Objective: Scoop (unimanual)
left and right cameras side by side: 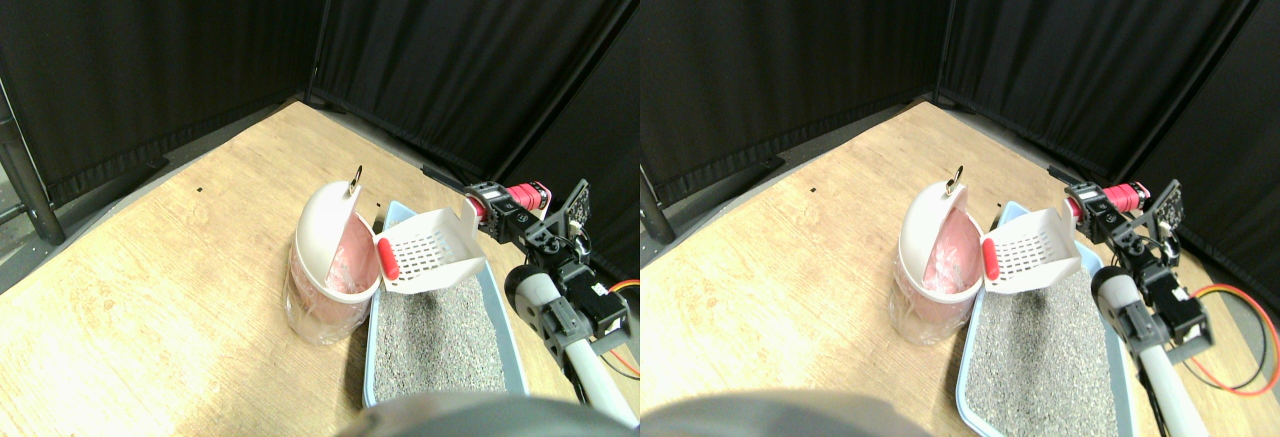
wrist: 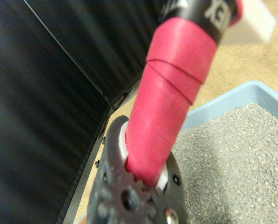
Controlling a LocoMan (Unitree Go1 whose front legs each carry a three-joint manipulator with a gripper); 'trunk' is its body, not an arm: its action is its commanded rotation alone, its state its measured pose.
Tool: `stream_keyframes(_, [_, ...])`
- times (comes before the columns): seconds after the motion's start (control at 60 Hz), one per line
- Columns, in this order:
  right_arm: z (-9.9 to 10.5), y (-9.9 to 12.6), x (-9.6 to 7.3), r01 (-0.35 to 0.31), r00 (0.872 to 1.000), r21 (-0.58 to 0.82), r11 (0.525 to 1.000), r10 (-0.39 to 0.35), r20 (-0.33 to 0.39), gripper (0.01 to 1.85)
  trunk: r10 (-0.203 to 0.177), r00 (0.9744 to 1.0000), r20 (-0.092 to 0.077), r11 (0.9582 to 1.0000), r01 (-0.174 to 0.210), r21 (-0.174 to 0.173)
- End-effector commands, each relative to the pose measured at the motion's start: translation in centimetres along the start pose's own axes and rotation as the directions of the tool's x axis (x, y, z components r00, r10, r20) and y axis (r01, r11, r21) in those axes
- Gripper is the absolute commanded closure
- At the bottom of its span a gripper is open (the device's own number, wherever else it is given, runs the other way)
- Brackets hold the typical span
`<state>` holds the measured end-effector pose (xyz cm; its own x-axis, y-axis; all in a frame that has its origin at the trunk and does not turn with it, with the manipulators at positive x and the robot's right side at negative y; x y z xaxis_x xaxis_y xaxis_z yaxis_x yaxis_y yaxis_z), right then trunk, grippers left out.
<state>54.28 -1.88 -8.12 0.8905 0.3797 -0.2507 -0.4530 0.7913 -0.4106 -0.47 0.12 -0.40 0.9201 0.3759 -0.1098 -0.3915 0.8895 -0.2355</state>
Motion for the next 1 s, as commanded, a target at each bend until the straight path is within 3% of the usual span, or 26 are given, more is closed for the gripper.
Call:
stream_keyframes(0.017, [0.9,-0.1,0.0,0.025,0.999,0.031,0.999,-0.027,0.046,1.81,0.015,0.9997,-0.016,0.9999,-0.015,0.003])
stream_keyframes(0.45, [0.4,-0.4,0.0,0.023,0.997,0.046,0.999,-0.026,0.069,1.81,0.015,0.9997,-0.017,0.9999,-0.015,0.001])
stream_keyframes(1.0, [2.6,-0.7,-0.7,0.048,0.988,0.065,0.997,-0.057,0.142,1.81,0.01,0.9998,-0.017,0.9999,-0.01,0.0])
